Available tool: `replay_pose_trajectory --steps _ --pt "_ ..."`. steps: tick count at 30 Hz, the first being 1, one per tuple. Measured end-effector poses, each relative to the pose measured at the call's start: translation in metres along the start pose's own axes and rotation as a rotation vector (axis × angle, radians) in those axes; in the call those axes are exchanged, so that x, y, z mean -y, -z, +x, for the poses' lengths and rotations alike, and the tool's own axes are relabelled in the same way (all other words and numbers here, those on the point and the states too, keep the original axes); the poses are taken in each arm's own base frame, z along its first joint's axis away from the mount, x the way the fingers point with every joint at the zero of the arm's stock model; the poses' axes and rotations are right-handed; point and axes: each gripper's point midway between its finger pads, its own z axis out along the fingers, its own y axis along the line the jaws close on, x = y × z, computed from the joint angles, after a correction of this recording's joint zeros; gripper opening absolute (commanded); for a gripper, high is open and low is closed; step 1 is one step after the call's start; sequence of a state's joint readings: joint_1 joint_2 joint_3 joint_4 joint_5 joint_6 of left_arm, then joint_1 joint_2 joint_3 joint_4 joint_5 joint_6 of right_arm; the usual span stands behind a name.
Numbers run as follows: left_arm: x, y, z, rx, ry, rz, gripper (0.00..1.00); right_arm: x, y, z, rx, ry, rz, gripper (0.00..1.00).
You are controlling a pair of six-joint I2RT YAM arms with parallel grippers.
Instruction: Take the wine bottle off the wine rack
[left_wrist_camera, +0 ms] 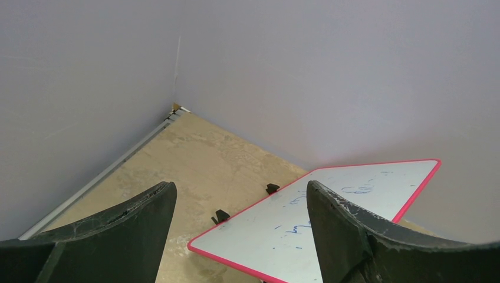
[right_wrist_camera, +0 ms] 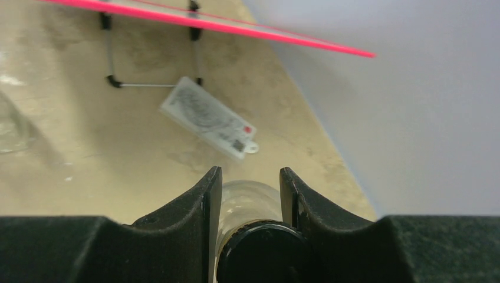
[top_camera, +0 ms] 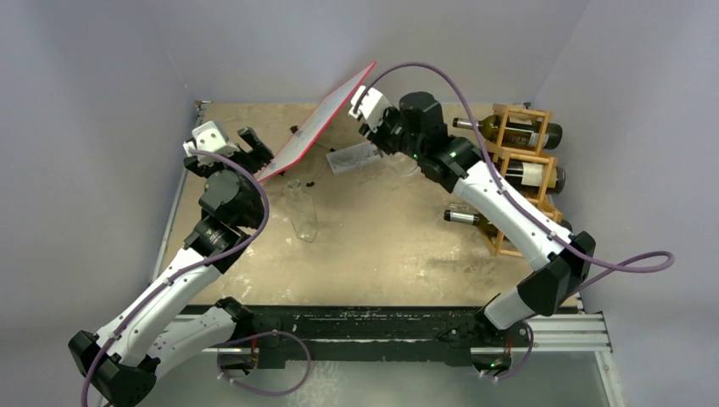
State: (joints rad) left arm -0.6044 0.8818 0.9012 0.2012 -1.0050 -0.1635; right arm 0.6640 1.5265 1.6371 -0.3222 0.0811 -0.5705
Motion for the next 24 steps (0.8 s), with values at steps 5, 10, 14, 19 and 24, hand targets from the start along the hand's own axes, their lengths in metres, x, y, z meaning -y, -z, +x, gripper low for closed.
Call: replay_pose_trajectory --steps 5,10,14,19,24 --pt "0.000 0.000 0.000 0.000 0.000 -0.002 0.80 -0.051 -0.020 0.026 0.009 -0.103 -0.119 0.00" --pt "-0.001 0.000 0.000 0.001 -0.002 -0.003 0.81 -0.089 -0.030 0.046 0.007 -0.219 -0.217 0.00" --pt "-0.003 0.000 -0.002 0.006 -0.008 -0.013 0.81 -0.104 -0.034 0.039 0.066 -0.300 -0.264 0.00" --pt "-0.004 0.000 -0.005 0.013 -0.002 -0.019 0.81 -0.114 -0.037 0.013 0.189 -0.353 -0.300 0.00" --pt "-0.004 0.000 -0.005 0.014 -0.006 -0.019 0.81 -0.134 -0.037 0.000 0.263 -0.363 -0.345 0.00"
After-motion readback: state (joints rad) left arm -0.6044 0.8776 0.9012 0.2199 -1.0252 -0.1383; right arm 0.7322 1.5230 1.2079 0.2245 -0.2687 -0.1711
